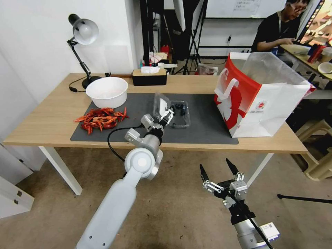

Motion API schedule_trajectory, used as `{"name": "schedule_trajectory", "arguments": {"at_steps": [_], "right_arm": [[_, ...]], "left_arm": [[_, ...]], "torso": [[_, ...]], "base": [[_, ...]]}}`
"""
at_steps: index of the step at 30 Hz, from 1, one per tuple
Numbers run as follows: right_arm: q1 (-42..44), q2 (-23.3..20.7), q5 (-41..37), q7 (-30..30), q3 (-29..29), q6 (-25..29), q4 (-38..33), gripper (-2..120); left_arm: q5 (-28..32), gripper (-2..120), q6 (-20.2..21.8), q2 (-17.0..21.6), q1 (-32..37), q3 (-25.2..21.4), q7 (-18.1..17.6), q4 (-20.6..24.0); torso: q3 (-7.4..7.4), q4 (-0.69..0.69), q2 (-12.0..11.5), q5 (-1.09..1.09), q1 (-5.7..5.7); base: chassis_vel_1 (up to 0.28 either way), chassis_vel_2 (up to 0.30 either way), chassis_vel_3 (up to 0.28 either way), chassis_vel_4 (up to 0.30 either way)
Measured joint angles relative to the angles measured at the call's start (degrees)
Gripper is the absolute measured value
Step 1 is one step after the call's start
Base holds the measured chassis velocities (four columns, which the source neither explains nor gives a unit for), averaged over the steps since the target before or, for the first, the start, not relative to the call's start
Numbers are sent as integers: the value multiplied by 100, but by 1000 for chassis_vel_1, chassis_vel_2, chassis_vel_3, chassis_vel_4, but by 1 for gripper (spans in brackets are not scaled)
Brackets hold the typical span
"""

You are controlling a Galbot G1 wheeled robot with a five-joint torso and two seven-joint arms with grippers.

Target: Close the takeout container lid, then place the container into the takeout bag.

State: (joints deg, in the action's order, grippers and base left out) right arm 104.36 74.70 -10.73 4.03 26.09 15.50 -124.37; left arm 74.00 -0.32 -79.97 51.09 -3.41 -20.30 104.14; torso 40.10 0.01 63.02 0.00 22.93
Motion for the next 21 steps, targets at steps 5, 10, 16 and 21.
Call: {"name": "schedule_trajectory", "arguments": {"at_steps": [5,10,16,21], "right_arm": [[-4,-4,9,1,4,-4,-17,100],[33,20,21,9,23,-14,-48,100],[84,67,41,49,41,-16,-73,100],[98,113,40,83,42,-7,-73,100]], "left_arm": [[52,100,24,-70,-215,94,155,-70],[195,100,296,-111,-401,297,246,-148],[408,100,704,-391,-681,460,-127,-445],[565,99,859,-542,-893,492,-560,-611]], "torso": [[0,-1,0,0,0],[0,-1,1,0,0],[0,-1,1,0,-1],[0,-1,1,0,-1]], "base": [[0,0,0,0],[0,0,0,0],[0,0,0,0],[0,0,0,0]]}}
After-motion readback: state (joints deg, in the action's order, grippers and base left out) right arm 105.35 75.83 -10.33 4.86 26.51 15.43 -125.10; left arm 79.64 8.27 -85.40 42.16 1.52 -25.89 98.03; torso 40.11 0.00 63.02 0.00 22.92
